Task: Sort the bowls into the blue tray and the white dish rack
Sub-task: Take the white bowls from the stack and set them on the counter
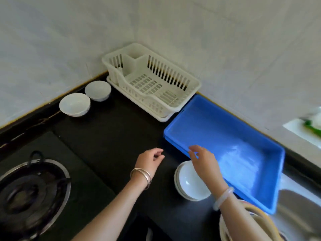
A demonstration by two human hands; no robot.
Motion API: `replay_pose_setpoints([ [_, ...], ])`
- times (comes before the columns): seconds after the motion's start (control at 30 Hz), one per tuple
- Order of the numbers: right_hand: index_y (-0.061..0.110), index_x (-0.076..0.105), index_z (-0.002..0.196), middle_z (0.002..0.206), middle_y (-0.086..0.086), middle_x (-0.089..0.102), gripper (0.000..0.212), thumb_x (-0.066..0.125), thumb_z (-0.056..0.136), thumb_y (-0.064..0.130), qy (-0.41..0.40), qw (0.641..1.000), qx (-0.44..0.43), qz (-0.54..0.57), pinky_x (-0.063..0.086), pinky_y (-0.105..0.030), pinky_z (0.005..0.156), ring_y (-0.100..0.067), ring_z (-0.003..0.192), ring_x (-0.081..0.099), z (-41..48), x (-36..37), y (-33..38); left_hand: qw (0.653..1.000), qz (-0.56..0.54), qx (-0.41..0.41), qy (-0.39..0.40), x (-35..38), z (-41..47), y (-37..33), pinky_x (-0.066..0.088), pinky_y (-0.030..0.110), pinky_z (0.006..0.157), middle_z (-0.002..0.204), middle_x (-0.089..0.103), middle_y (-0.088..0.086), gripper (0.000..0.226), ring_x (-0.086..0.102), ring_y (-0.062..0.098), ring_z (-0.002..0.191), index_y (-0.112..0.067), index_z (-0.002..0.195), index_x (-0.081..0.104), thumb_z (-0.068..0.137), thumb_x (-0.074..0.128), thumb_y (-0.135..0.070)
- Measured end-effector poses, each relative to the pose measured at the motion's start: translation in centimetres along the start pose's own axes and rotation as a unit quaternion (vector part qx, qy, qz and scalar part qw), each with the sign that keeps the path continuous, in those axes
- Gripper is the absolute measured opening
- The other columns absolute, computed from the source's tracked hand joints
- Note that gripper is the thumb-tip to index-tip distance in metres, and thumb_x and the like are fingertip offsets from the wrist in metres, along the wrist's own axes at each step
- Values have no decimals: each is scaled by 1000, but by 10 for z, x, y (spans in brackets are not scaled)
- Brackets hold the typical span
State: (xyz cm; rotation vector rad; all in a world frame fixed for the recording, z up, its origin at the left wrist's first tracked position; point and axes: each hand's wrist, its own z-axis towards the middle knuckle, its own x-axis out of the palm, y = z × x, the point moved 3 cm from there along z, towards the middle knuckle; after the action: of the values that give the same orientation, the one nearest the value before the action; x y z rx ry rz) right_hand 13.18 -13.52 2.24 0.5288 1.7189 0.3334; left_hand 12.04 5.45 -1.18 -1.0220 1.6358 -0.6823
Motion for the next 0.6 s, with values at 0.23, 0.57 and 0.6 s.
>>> replay_pose_setpoints([
  [0.23,13,54,125,117,-9,59,34,55,92,21,-3,995,92,-41,39,-31,83,-29,108,55,-52,-1,-69,993,97,1,63,63,-30,-8,48,24,85,117,62,-3,37,60,12,97,-24,123,56,86,59,-28],
  [0.57,5,52,99,92,-17,63,14,41,91,10,-38,990,134,-19,39,-34,65,-34,80,54,-52,-8,-63,996,78,-33,31,74,-39,-5,51,33,91,119,59,0,34,60,17,102,-21,123,56,90,52,-27],
  [0.6,5,52,99,92,-17,63,14,41,91,10,-38,990,134,-14,39,-34,64,-32,78,52,-53,-9,-64,997,65,-37,28,74,-40,-5,51,35,91,117,60,1,31,61,18,100,-20,120,59,92,47,-27],
])
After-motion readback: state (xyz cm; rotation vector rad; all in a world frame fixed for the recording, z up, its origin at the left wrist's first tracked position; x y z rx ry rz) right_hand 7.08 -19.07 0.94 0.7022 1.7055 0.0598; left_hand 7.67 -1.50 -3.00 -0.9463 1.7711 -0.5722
